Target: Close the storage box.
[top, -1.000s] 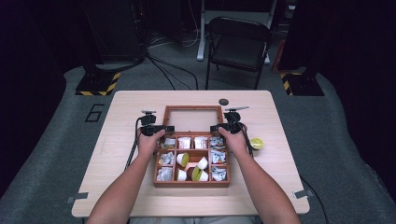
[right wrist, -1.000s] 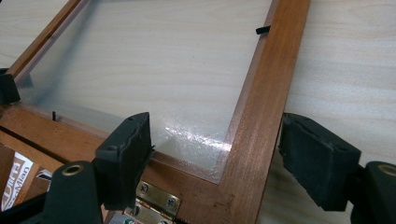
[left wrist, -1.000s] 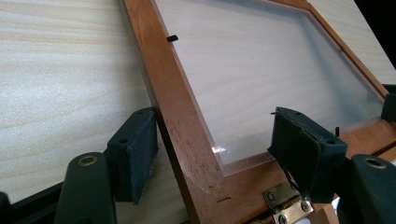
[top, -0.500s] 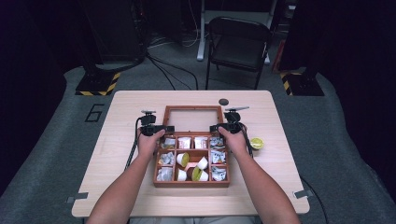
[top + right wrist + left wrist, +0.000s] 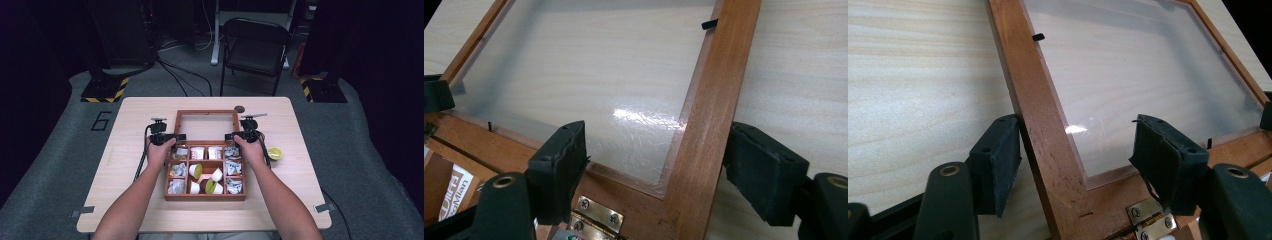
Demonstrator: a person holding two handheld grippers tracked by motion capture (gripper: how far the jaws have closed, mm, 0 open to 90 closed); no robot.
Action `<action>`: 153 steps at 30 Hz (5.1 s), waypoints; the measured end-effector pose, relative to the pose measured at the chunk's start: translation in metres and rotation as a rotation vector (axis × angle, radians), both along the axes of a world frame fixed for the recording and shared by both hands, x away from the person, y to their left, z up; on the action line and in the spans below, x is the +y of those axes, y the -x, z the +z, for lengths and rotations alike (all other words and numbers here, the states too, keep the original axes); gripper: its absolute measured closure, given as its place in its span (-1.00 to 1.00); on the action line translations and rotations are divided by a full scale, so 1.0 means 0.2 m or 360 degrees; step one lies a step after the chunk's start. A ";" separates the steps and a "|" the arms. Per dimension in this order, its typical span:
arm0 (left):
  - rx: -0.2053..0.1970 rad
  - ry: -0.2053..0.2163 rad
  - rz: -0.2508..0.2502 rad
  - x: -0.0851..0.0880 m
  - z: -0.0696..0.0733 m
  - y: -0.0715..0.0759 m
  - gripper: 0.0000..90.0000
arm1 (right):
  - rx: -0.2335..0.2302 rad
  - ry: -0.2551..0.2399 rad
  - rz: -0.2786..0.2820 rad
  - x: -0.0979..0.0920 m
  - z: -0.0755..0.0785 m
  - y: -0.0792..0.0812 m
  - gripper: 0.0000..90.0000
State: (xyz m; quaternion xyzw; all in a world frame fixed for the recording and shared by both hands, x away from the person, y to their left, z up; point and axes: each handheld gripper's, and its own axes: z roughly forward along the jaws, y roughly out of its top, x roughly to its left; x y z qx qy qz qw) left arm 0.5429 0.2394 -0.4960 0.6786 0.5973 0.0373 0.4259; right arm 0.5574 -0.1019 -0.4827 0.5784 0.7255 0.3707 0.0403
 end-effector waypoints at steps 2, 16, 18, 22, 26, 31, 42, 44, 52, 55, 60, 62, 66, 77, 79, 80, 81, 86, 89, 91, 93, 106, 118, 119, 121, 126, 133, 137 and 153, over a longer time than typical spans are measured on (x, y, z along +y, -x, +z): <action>-0.0011 0.0011 -0.0001 0.01 0.00 0.00 -0.17 | 0.0002 -0.0003 -0.0006 0.00 0.01 0.00 -0.43; -0.0082 0.0047 0.0007 0.02 0.07 0.02 -0.13 | -0.0081 -0.0041 -0.0004 -0.01 0.07 0.02 -0.38; -0.0099 0.0046 -0.0002 0.02 0.07 0.02 -0.13 | -0.0091 -0.0050 -0.0008 -0.01 0.08 0.03 -0.38; -0.0117 0.0059 -0.0020 0.03 0.09 0.03 -0.11 | -0.0117 -0.0037 0.0014 -0.02 0.10 0.04 -0.36; -0.0131 0.0058 -0.0031 0.04 0.10 0.03 -0.10 | -0.0131 -0.0045 0.0021 -0.02 0.11 0.05 -0.34; -0.0161 0.0044 -0.0056 0.04 0.12 0.04 -0.08 | -0.0164 -0.0038 0.0039 -0.03 0.13 0.06 -0.31; -0.0207 0.0039 -0.0096 0.06 0.16 0.07 -0.04 | -0.0196 -0.0043 0.0064 -0.04 0.17 0.09 -0.31; -0.0217 0.0043 -0.0086 0.05 0.16 0.08 -0.03 | -0.0221 -0.0034 0.0083 -0.04 0.18 0.09 -0.31; -0.0245 0.0039 -0.0129 0.06 0.19 0.10 -0.01 | -0.0219 -0.0026 0.0107 -0.04 0.21 0.12 -0.27; -0.0251 0.0045 -0.0136 0.06 0.20 0.11 -0.01 | -0.0245 -0.0019 0.0125 -0.05 0.22 0.13 -0.27; -0.0292 0.0061 -0.0157 0.07 0.23 0.12 0.00 | -0.0283 -0.0005 0.0148 -0.05 0.25 0.16 -0.26; -0.0316 0.0093 -0.0143 0.08 0.26 0.13 0.01 | -0.0290 -0.0018 0.0140 -0.05 0.26 0.17 -0.25; -0.0374 0.0073 -0.0174 0.07 0.31 0.16 0.01 | -0.0310 -0.0051 0.0144 -0.05 0.32 0.18 -0.20; -0.0464 0.0113 -0.0193 0.09 0.43 0.22 -0.02 | -0.0349 -0.0019 0.0196 -0.04 0.40 0.20 -0.19; -0.0481 0.0112 -0.0198 0.09 0.46 0.23 -0.02 | -0.0350 -0.0018 0.0195 -0.04 0.41 0.21 -0.19; -0.0493 0.0109 -0.0206 0.09 0.48 0.23 -0.03 | -0.0344 -0.0027 0.0194 -0.04 0.42 0.22 -0.19; -0.0491 0.0116 -0.0208 0.09 0.49 0.24 -0.04 | -0.0352 -0.0023 0.0203 -0.04 0.43 0.22 -0.20; -0.0493 0.0096 -0.0240 0.10 0.52 0.28 -0.06 | -0.0381 -0.0059 0.0209 -0.06 0.47 0.26 -0.20; -0.0524 0.0098 -0.0268 0.12 0.54 0.32 -0.06 | -0.0411 -0.0094 0.0219 -0.08 0.51 0.31 -0.19; -0.0542 0.0109 -0.0288 0.13 0.56 0.36 -0.07 | -0.0445 -0.0108 0.0238 -0.10 0.54 0.35 -0.18; -0.0570 0.0121 -0.0310 0.14 0.57 0.40 -0.08 | -0.0472 -0.0115 0.0259 -0.10 0.56 0.39 -0.17; -0.0612 0.0077 -0.0431 0.18 0.50 0.69 -0.11 | -0.0571 -0.0040 0.0365 -0.15 0.53 0.69 -0.16; -0.0611 -0.0020 -0.0472 0.17 0.34 0.91 -0.06 | -0.0628 0.0060 0.0410 -0.18 0.35 0.93 -0.02; -0.0613 -0.0026 -0.0468 0.17 0.33 0.92 -0.06 | -0.0632 0.0065 0.0412 -0.18 0.34 0.95 -0.02; -0.0613 -0.0030 -0.0470 0.17 0.32 0.94 -0.06 | -0.0641 0.0067 0.0408 -0.18 0.32 0.97 -0.02; -0.0604 -0.0056 -0.0475 0.16 0.26 0.98 -0.06 | -0.0639 0.0037 0.0407 -0.20 0.26 1.01 -0.09; -0.0541 -0.0083 -0.0484 0.15 0.18 1.03 -0.06 | -0.0585 0.0020 0.0425 -0.22 0.17 1.05 -0.13; -0.0495 -0.0129 -0.0524 0.15 0.14 1.05 -0.06 | -0.0537 0.0045 0.0453 -0.23 0.13 1.08 -0.13; -0.0311 -0.0175 -0.0524 0.16 0.04 1.11 -0.12 | -0.0378 0.0149 0.0522 -0.21 0.04 1.12 -0.26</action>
